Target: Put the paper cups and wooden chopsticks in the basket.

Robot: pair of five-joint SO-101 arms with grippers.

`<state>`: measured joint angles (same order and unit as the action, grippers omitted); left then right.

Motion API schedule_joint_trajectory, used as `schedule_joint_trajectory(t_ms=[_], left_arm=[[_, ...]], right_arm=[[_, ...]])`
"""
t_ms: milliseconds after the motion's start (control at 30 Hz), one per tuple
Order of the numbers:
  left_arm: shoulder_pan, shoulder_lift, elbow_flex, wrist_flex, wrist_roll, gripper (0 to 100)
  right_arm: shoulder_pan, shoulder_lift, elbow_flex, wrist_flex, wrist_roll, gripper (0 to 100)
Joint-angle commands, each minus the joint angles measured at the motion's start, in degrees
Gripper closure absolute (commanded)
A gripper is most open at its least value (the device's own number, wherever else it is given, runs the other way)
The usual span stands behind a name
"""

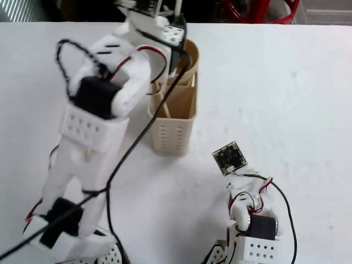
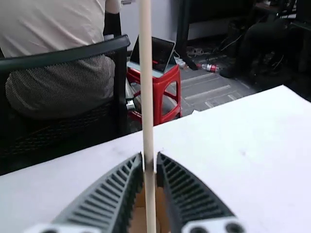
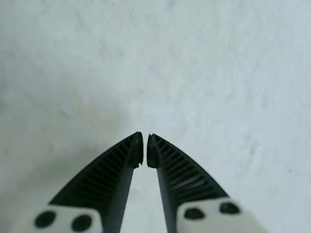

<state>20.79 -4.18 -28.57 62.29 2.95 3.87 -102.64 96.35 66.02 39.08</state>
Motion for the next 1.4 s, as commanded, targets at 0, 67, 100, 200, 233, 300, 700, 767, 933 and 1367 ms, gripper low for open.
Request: schedule_joint_trajectory(t_ms=[0,67,100,200,233,300,700,767,933,1367], left_arm=[[0.8,0.0,-0.1,-1.4,0.2,90],[0.7,0.0,-0.1,-1.4,0.2,90],[0.7,0.0,-0.2,-1.2,0.2,90],[0.3,-0.1,-0.4,-0.6,0.2,90],[0.2,-0.5,-0.6,0.4,0.2,90],[-0.9,-2.4,-0.6,3.1,0.2,90],[-27.7,-12.5,10.6,24.0,-14.0,91],[-28.2,-9.5,19.4,23.5,-17.8,88],[-23.5,-1.9,34.0,14.8,-20.2,89],[-23.9,20.6,33.8,2.7,-18.9,81]], right_arm=[[-0.2,-0.4,0.5,0.2,0.3,97.1],[-0.2,-0.4,0.5,0.2,0.3,97.1],[-0.2,-0.4,0.5,0.2,0.3,97.1],[-0.2,-0.4,0.5,0.2,0.3,97.1],[-0.2,-0.4,0.5,0.2,0.3,97.1],[-0.2,-0.4,0.5,0.2,0.3,97.1],[-0.2,-0.4,0.5,0.2,0.3,97.1],[-0.2,-0.4,0.5,0.2,0.3,97.1],[-0.2,-0.4,0.5,0.2,0.3,97.1],[-0.3,-0.4,0.5,0.2,0.3,97.1]])
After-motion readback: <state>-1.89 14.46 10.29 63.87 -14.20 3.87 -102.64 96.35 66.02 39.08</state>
